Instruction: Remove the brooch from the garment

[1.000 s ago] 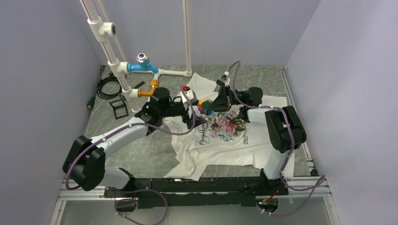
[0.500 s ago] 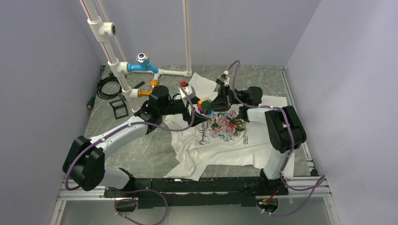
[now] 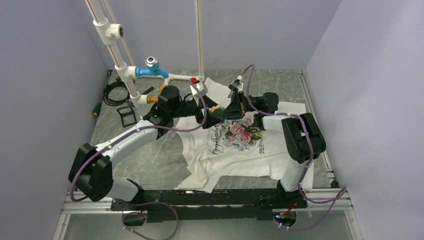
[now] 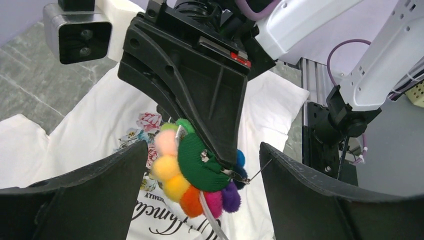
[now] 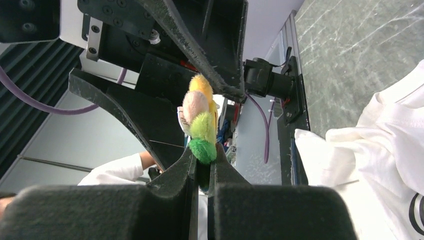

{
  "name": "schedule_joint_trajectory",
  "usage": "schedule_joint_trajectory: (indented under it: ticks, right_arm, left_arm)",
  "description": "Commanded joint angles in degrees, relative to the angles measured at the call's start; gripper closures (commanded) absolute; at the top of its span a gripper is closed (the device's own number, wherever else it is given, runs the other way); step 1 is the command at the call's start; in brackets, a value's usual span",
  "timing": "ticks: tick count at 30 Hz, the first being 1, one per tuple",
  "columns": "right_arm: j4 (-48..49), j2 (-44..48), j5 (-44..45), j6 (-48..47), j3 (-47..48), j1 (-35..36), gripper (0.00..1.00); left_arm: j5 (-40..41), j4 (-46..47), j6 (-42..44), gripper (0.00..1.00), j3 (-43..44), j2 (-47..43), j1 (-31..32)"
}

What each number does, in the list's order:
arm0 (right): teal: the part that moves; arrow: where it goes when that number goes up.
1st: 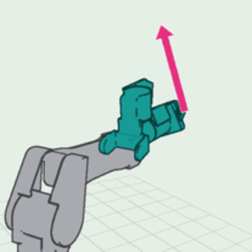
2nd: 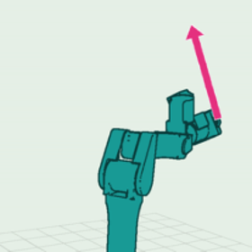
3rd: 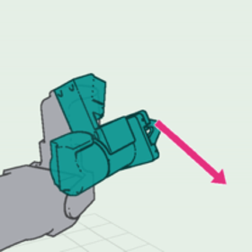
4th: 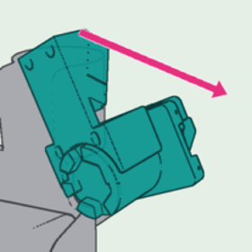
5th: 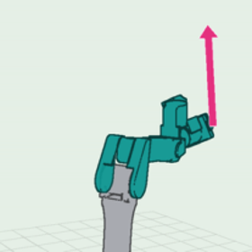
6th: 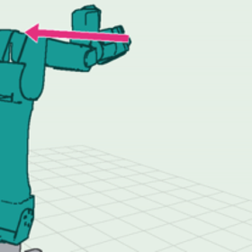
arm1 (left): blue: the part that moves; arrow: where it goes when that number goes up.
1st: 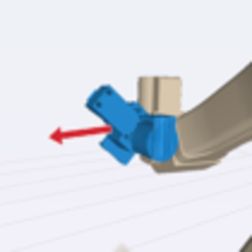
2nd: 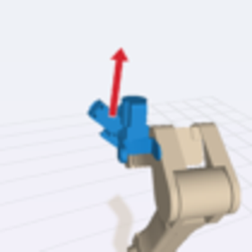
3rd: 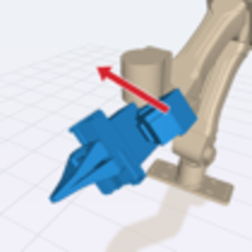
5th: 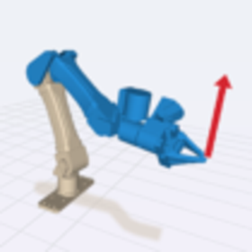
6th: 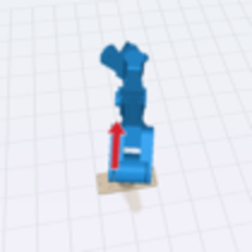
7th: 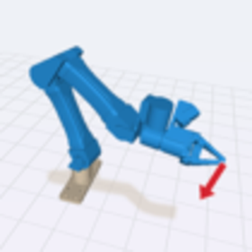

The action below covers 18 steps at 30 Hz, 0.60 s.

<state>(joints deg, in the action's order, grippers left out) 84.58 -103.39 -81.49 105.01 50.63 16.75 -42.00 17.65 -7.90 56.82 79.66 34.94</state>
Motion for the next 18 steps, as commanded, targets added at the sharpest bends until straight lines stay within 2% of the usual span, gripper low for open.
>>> schedule_joint_trajectory:
  ticks: [1,5,8,10,16,18]
  right_arm:
    - [13.59,0.12,-0.24,-1.45,2.01,0.39,1.0]
    - [13.58,0.03,-0.31,-1.56,2.01,0.39,1.0]
    - [13.6,-0.06,-0.33,-1.44,2.01,0.43,1.0]
    - [13.6,-0.43,-0.34,-1.18,1.93,0.3,1.0]
    - [13.31,-1.9,0.06,0.11,1.92,-0.18,1.0]
    - [13.32,-2.42,0.48,0.76,2.0,-0.44,1.0]
  left_arm:
    - [-0.59,0.51,-4.06,0.16,2.2,0.95,-0.78]
    - [-0.79,0.23,-5.52,0.26,2.15,1.44,-1.85]
    - [-1.12,0.38,-6.76,0.3,2.22,1.66,-2.59]
    - [-1.6,0.77,-7.48,0.28,2.2,1.67,-2.97]
    - [-2.93,0.64,-7.72,0.08,1.88,1.29,-3.03]
    - [-3.25,0.51,-7.76,0.06,1.88,1.25,-3.03]
